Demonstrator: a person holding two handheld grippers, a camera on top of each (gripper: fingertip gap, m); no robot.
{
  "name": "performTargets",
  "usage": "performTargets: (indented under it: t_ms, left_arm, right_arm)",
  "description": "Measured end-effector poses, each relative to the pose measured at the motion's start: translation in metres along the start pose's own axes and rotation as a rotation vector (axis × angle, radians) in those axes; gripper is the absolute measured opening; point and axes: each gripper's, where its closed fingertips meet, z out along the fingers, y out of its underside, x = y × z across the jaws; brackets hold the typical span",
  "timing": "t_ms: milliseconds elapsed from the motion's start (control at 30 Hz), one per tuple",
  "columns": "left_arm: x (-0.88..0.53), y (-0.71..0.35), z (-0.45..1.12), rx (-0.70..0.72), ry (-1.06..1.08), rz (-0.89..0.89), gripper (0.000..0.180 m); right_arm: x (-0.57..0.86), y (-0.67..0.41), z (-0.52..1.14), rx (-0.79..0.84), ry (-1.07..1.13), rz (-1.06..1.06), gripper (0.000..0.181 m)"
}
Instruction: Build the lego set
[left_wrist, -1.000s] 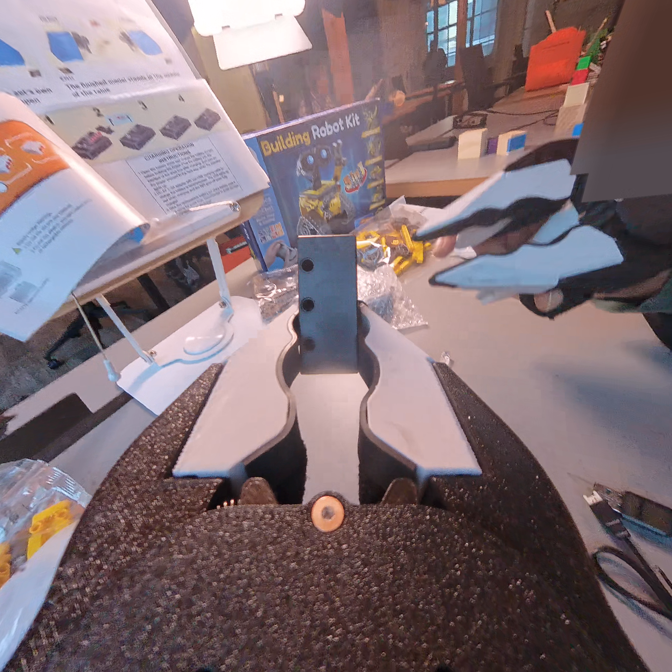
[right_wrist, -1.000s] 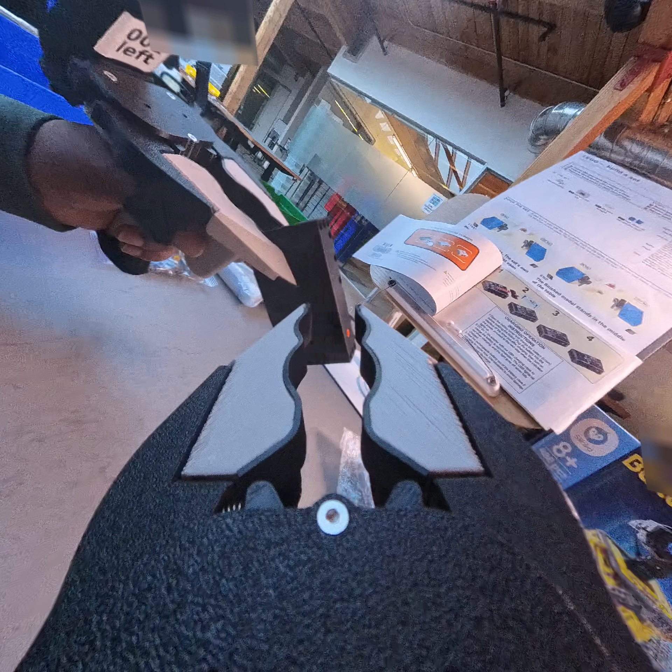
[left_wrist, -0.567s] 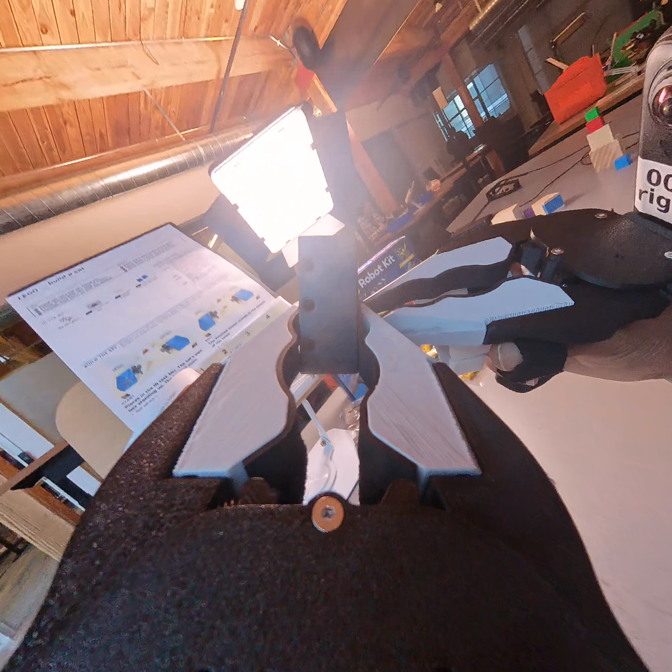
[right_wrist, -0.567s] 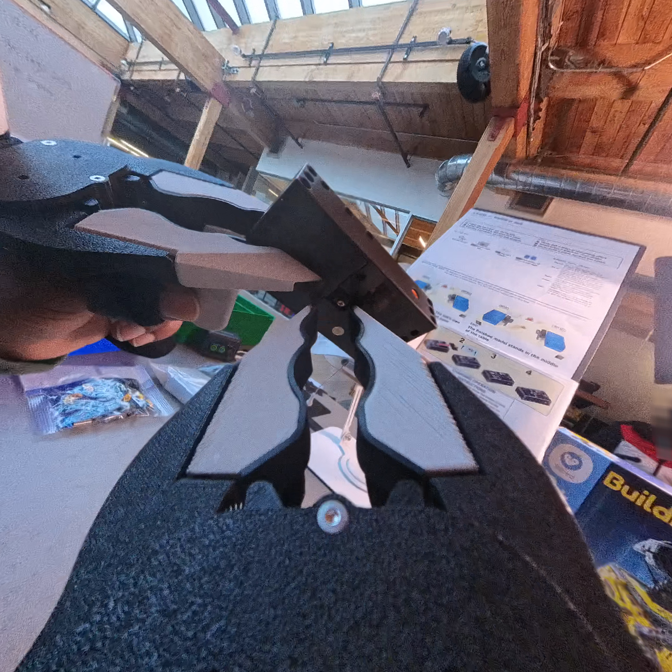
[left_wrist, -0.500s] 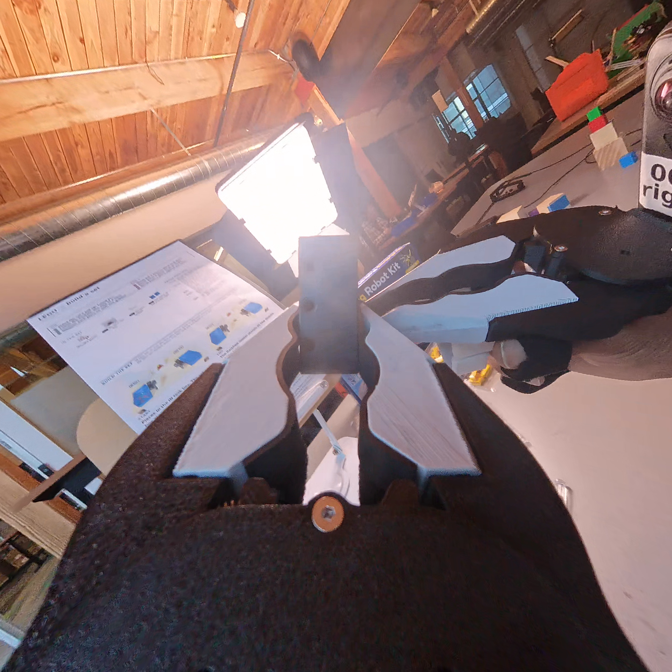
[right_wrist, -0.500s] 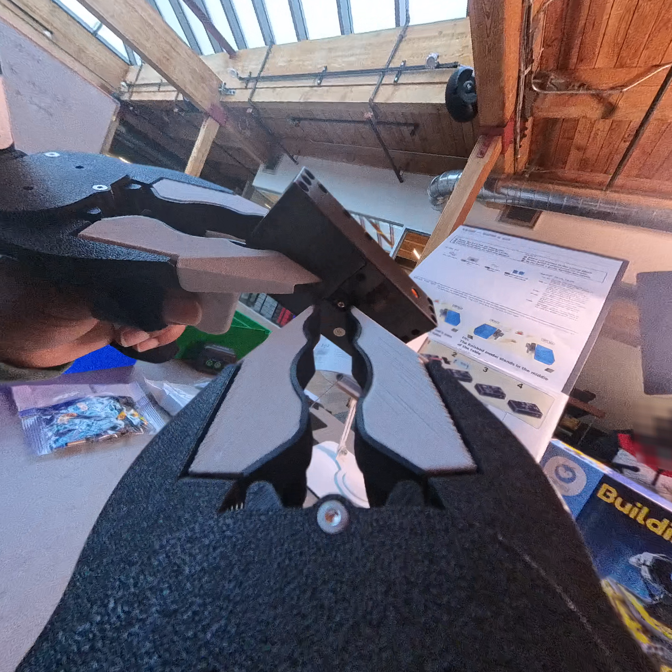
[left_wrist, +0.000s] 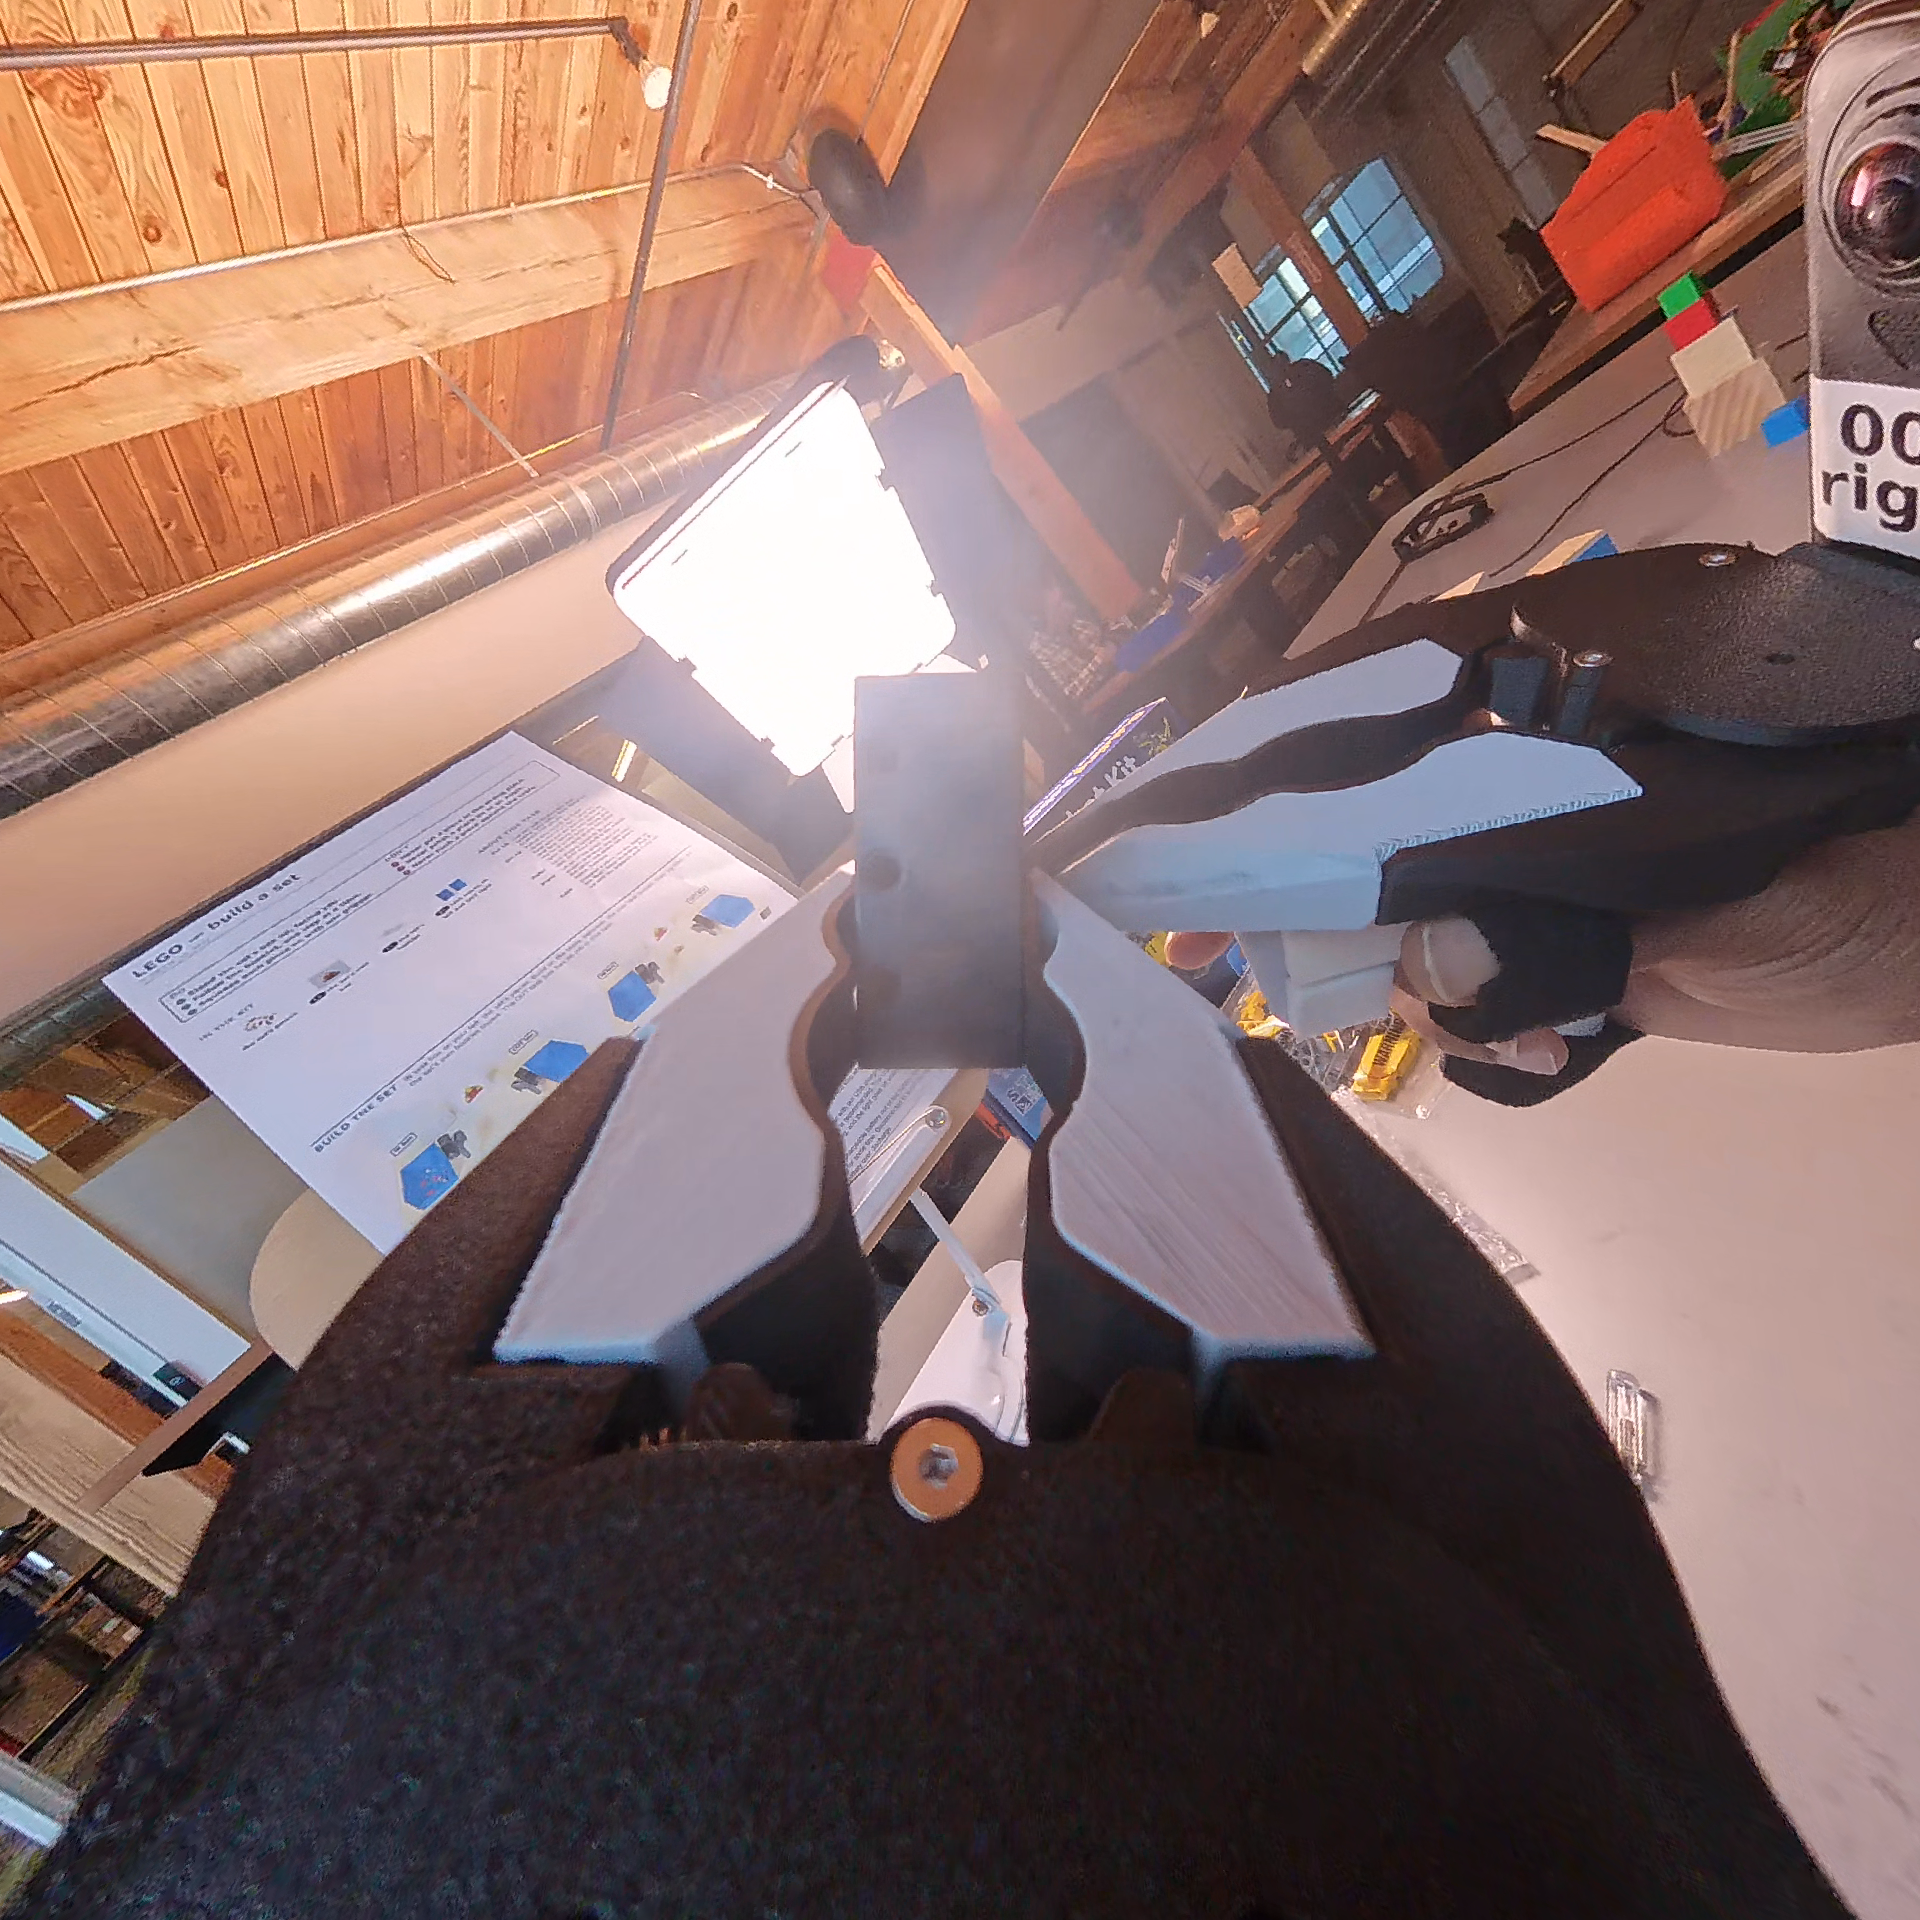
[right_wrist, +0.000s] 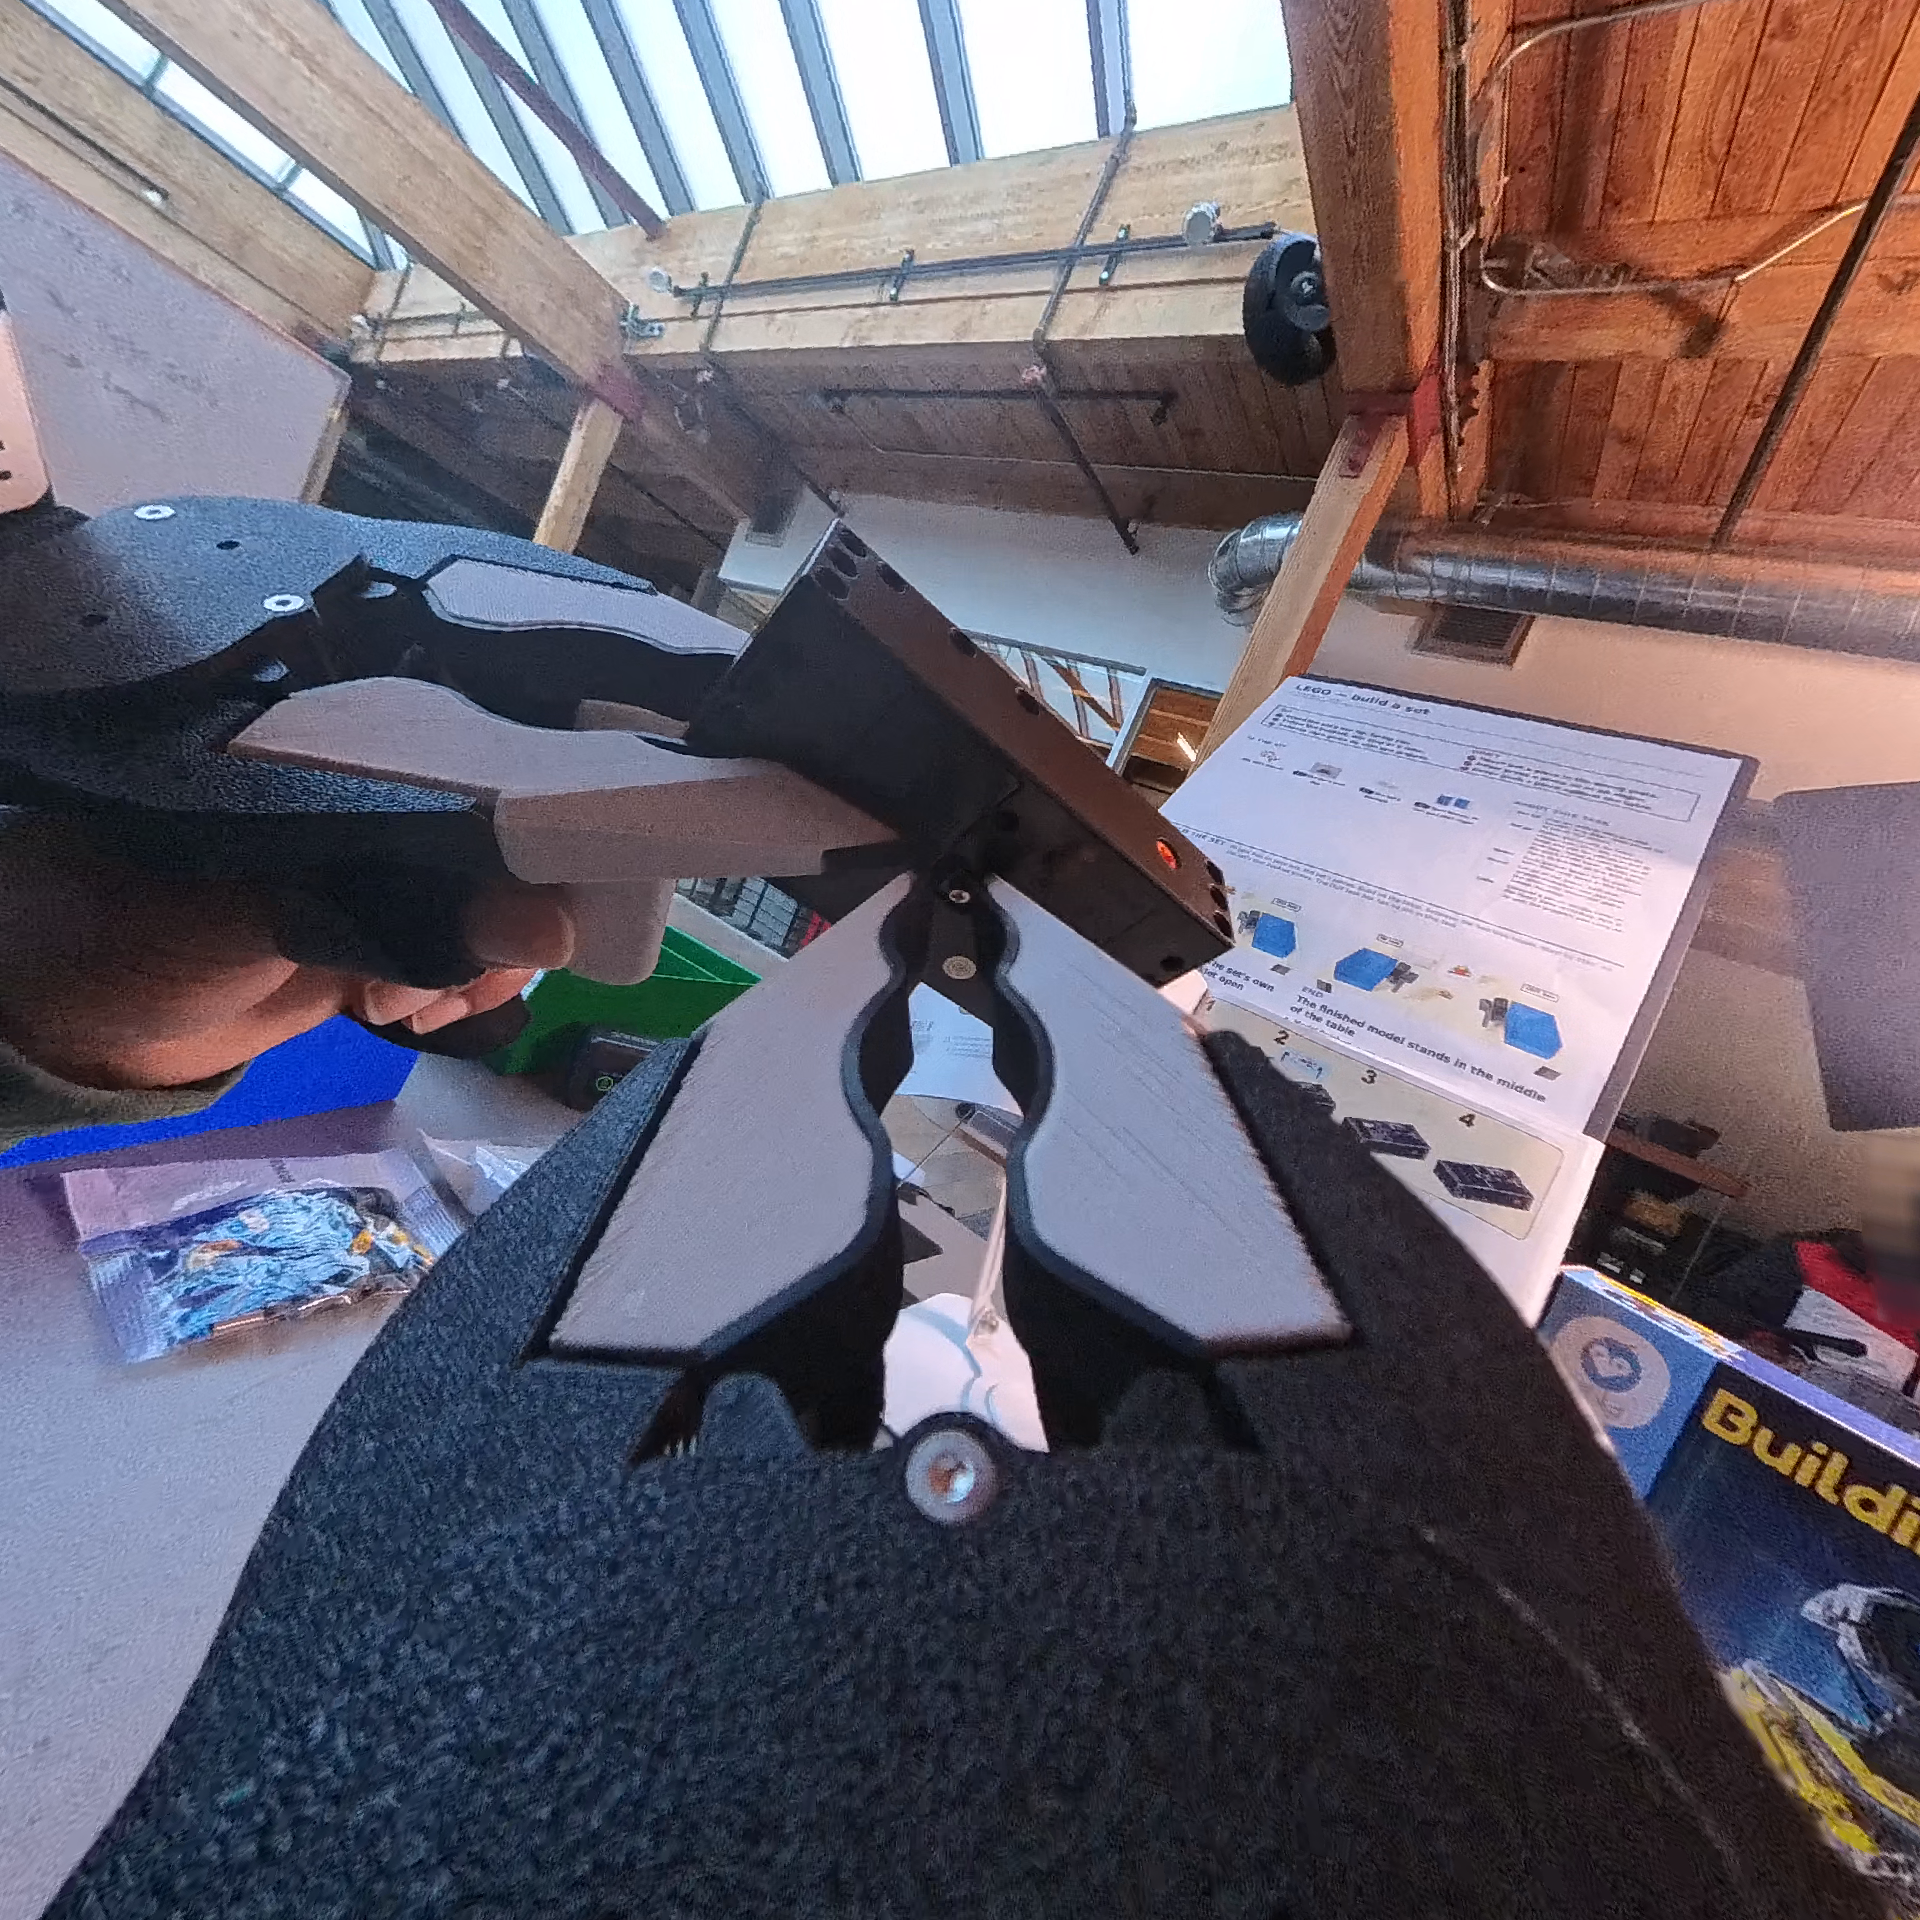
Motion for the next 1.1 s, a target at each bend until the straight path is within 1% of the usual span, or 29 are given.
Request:
performTargets:
  t_ms: [400,433,667,800,1033,1100]
  left_arm:
    - [0.000,0.003,0.002,0.008,-0.010,-0.036,0.025]
    - [0.000,0.003,0.002,0.009,-0.008,-0.042,0.025]
    - [0.000,0.003,0.002,0.016,0.000,-0.084,0.024]
    - [0.000,0.007,0.003,-0.003,0.008,-0.127,0.024]
    - [-0.010,0.019,0.002,-0.054,-0.006,-0.204,0.025]
    - [-0.012,0.021,0.001,-0.058,-0.002,-0.215,0.025]
  right_arm:
    - [0.002,0.005,0.001,-0.016,0.009,0.018,0.004]
    - [0.003,0.005,0.002,-0.015,0.016,0.020,0.000]
    - [0.003,0.005,0.001,-0.011,0.003,0.027,0.000]
    - [0.002,0.008,0.001,-0.022,-0.007,-0.022,0.000]
    - [-0.002,0.020,-0.001,-0.063,-0.009,-0.228,0.000]
    - [-0.006,0.021,-0.001,-0.066,-0.026,-0.223,0.000]
